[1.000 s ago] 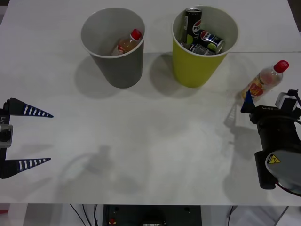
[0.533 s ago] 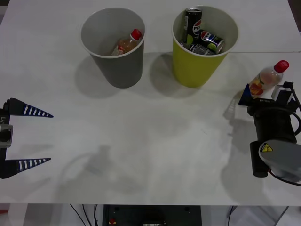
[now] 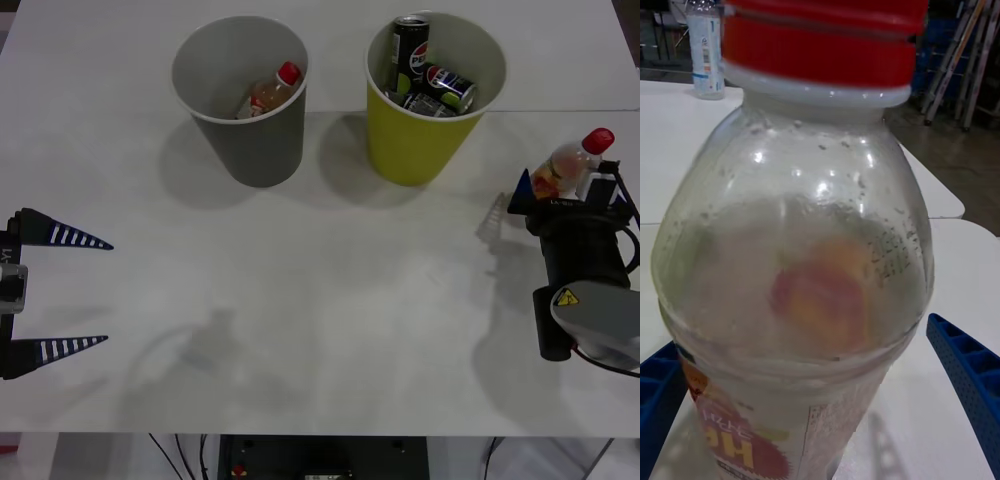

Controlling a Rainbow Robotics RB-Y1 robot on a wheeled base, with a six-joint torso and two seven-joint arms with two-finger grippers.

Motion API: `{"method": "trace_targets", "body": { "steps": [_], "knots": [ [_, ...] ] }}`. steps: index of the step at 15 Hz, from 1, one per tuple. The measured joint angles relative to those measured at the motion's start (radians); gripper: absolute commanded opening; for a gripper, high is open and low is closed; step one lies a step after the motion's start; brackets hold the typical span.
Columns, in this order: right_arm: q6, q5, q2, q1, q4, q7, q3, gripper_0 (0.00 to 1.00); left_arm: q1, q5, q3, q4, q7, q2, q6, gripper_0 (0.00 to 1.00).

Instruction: Put the can into the green bin and the plastic bottle into the gray bin

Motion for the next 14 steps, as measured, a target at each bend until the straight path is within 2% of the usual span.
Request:
{"method": "trace_targets", "body": {
  "steps": [1, 2, 3, 11, 14],
  "knots": [
    [-0.002, 0.0, 0.005, -0.004, 0.009, 0.001, 0.0, 0.6, 0.0, 0.0, 0.0, 0.0, 0.0, 0.0, 0.0, 1.0],
    [-0.002, 0.0, 0.01, -0.007, 0.015, 0.002, 0.0, 0.03, 0.0, 0.0, 0.0, 0.0, 0.0, 0.0, 0.0, 1.0],
    [-0.003, 0.0, 0.012, -0.009, 0.018, 0.002, 0.0, 0.0, 0.0, 0.0, 0.0, 0.0, 0.0, 0.0, 0.0, 1.0],
    [-0.014, 0.0, 0.011, -0.007, 0.01, 0.002, 0.0, 0.0, 0.0, 0.0, 0.0, 0.0, 0.0, 0.0, 0.0, 1.0],
    [-0.022, 0.0, -0.025, 0.006, -0.046, 0.005, -0.001, 0.0, 0.0, 0.0, 0.0, 0.0, 0.0, 0.0, 0.0, 1.0]
  ]
}}
